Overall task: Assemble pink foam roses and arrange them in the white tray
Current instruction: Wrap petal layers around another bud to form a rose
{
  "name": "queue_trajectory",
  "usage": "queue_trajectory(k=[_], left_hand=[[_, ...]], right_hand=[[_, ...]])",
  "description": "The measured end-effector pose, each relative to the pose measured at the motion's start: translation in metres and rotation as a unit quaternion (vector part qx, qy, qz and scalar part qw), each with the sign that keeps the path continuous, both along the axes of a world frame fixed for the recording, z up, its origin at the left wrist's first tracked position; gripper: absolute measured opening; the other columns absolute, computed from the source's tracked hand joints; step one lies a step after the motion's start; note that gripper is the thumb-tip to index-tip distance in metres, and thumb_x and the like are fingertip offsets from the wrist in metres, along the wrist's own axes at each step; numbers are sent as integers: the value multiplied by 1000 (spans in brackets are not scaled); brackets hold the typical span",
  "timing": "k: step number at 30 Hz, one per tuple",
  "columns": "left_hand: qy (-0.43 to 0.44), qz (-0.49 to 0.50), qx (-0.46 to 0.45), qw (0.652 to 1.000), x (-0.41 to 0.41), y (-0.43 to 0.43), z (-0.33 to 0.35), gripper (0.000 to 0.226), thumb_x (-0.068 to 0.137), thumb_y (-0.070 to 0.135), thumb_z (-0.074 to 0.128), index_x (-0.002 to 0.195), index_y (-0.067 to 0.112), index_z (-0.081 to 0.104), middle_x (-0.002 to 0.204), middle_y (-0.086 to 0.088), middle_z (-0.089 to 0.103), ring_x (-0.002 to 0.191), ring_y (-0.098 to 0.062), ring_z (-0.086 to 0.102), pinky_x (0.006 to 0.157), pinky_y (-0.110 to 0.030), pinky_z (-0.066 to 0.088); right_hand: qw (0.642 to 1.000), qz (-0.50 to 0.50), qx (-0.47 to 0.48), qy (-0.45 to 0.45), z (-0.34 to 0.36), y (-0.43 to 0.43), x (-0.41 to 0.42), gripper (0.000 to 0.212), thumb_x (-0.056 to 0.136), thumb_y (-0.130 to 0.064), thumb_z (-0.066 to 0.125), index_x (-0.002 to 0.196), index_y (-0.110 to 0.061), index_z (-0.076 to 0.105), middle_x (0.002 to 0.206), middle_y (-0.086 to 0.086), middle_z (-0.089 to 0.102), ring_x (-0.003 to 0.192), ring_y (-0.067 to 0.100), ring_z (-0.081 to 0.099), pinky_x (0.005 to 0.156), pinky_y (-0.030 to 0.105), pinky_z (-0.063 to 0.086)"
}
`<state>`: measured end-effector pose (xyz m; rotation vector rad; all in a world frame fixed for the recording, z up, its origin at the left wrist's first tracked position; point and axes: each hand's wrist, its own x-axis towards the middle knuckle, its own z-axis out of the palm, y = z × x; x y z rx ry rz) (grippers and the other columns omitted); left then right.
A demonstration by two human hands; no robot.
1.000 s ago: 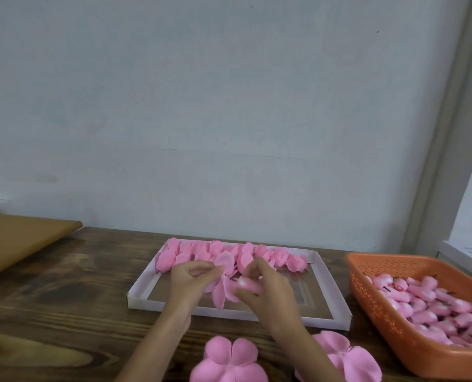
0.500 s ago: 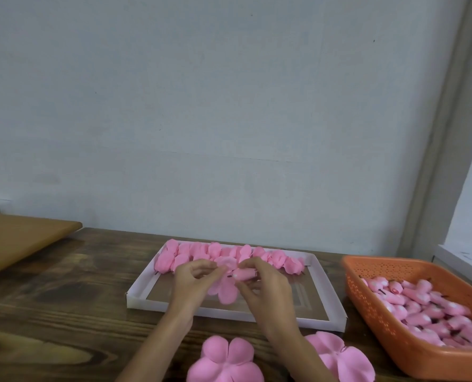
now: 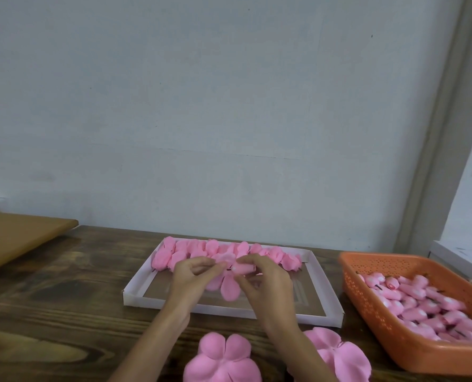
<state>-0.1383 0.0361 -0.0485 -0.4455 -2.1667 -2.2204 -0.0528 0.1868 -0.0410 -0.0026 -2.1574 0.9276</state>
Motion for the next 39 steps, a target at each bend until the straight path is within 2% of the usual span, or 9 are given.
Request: queue_trajectory(k=[5, 13, 18, 23, 28, 31, 33, 36, 39], left_hand=[[2, 6, 5, 1000, 0, 0, 0, 12, 84, 30, 85, 94, 23, 82, 88, 9, 81, 93, -11, 74, 78, -33, 55], [52, -17, -2, 998, 2, 1, 1, 4, 85, 25, 85, 89, 25, 83, 87, 6, 81, 85, -5, 74, 61, -16, 55], [83, -44, 3, 996, 5, 3, 0, 11, 85, 18, 85, 83, 29, 84, 85, 1, 80, 84, -10, 75, 68, -19, 57], [96, -54, 6, 994, 4, 5, 1, 15, 87, 14, 83, 84, 29, 84, 86, -2, 80, 86, -19, 77, 71, -27, 62], [79, -43, 5, 996, 5, 2, 2, 12, 86, 26, 85, 86, 37, 82, 90, 4, 81, 88, -9, 76, 70, -20, 54], [85, -60, 1, 995, 6, 1, 3, 8, 85, 33, 84, 89, 40, 82, 92, 6, 81, 91, -9, 76, 73, -23, 55], [93, -68, 7, 993, 8, 2, 4, 12, 80, 41, 82, 92, 42, 82, 95, 8, 81, 94, -8, 76, 71, -25, 58], [110, -84, 7, 990, 10, 4, 5, 17, 81, 41, 79, 97, 46, 82, 101, 11, 81, 100, -7, 75, 83, -30, 59], [143, -100, -15, 984, 13, 5, 5, 17, 89, 33, 75, 97, 47, 82, 100, 11, 81, 103, -4, 72, 85, -20, 55]], right_hand=[[1000, 6, -2, -7, 1, 0, -1, 26, 83, -19, 84, 107, -27, 75, 97, -19, 71, 88, -3, 65, 70, 19, 59], [999, -13, 26, -17, 4, -1, 3, 29, 81, -28, 86, 107, -30, 71, 96, -25, 69, 83, 2, 67, 75, 25, 59], [998, -27, 47, -33, 6, -1, 4, 20, 80, -30, 83, 96, -31, 71, 84, -17, 71, 76, 4, 67, 72, 32, 58], [998, -42, 33, -35, 6, 0, 6, 24, 78, -39, 84, 96, -33, 69, 78, -22, 65, 72, 2, 64, 71, 29, 57], [999, -35, 19, -29, 6, 0, 7, 24, 77, -35, 86, 93, -35, 69, 77, -27, 63, 75, -3, 64, 65, 17, 53], [999, -27, 5, -30, 6, 0, 6, 24, 76, -29, 86, 95, -32, 71, 80, -25, 65, 80, -1, 64, 68, 22, 55], [999, -25, -6, -29, 8, 0, 7, 33, 75, -31, 87, 102, -36, 69, 80, -24, 66, 82, -2, 64, 69, 25, 56], [999, -15, -21, -31, 10, 0, 9, 55, 72, -40, 87, 114, -48, 53, 77, -26, 64, 79, -4, 65, 68, 23, 56], [999, -24, -3, -39, 12, 1, 10, 64, 70, -49, 86, 122, -47, 48, 76, -24, 64, 76, -4, 66, 68, 22, 55]])
